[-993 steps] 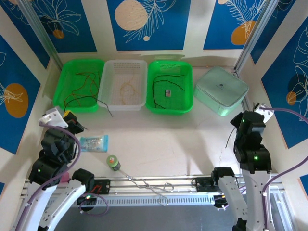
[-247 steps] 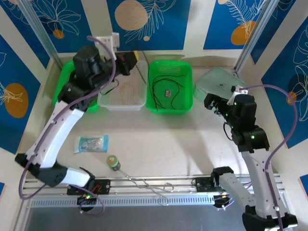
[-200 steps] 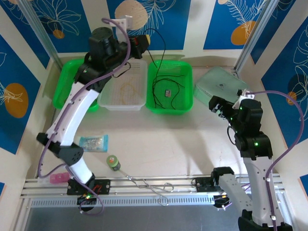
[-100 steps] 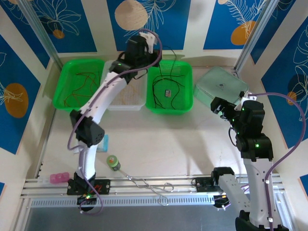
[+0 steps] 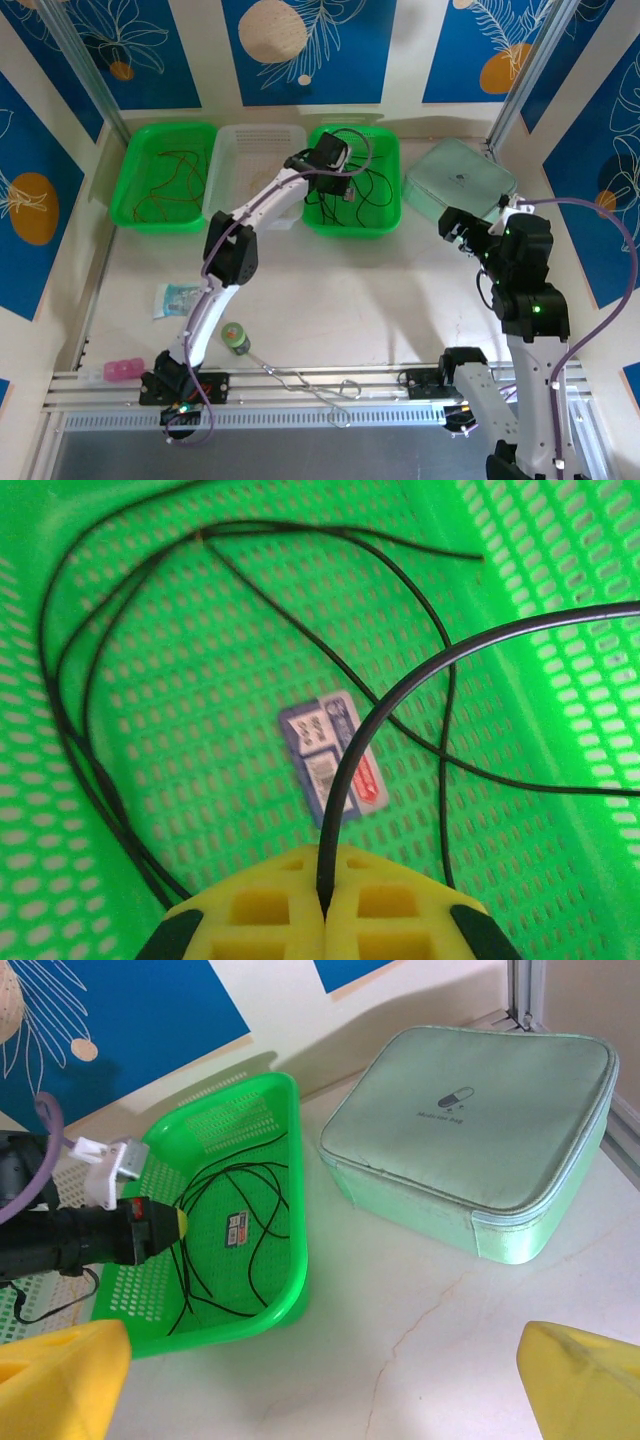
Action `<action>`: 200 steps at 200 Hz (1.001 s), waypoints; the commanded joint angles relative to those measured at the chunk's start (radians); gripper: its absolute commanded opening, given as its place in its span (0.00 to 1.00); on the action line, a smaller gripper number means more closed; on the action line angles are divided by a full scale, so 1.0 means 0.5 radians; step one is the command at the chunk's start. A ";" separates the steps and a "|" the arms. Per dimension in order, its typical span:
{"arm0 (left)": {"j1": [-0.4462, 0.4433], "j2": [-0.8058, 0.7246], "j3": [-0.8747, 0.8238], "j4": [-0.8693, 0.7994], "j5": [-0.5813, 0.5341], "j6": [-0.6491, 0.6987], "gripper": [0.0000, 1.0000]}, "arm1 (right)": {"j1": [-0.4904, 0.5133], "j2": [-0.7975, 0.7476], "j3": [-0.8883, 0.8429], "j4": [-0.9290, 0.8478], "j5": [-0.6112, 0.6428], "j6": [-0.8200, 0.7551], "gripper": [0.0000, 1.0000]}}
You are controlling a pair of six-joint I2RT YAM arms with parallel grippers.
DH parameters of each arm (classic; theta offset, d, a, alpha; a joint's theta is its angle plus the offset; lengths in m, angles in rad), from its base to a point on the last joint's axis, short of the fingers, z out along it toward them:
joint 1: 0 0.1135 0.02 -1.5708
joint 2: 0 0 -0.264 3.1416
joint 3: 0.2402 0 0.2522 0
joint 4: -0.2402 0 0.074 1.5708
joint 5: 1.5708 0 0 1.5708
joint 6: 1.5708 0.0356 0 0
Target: Untangle the cables
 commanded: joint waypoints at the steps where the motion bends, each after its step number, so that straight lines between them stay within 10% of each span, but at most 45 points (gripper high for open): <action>1: -0.018 0.039 0.097 -0.120 -0.056 0.031 0.00 | -0.017 -0.011 0.014 -0.003 -0.055 -0.017 0.99; 60: -0.014 0.105 0.117 -0.151 -0.034 0.025 0.01 | -0.027 0.053 0.033 0.019 -0.108 -0.008 0.99; 82: 0.002 0.029 0.119 -0.103 -0.032 0.035 0.65 | -0.030 0.056 0.035 0.020 -0.117 -0.025 0.99; 107: 0.011 -0.157 0.120 -0.001 -0.053 0.103 1.00 | -0.033 0.057 0.039 0.022 -0.127 -0.023 0.99; 150: 0.009 -0.591 -0.129 0.178 -0.199 0.199 0.99 | -0.040 0.057 0.010 0.058 -0.116 -0.044 0.99; 200: 0.059 -1.557 -1.593 1.086 -0.322 0.159 0.99 | -0.043 0.107 -0.160 0.200 -0.178 -0.014 0.99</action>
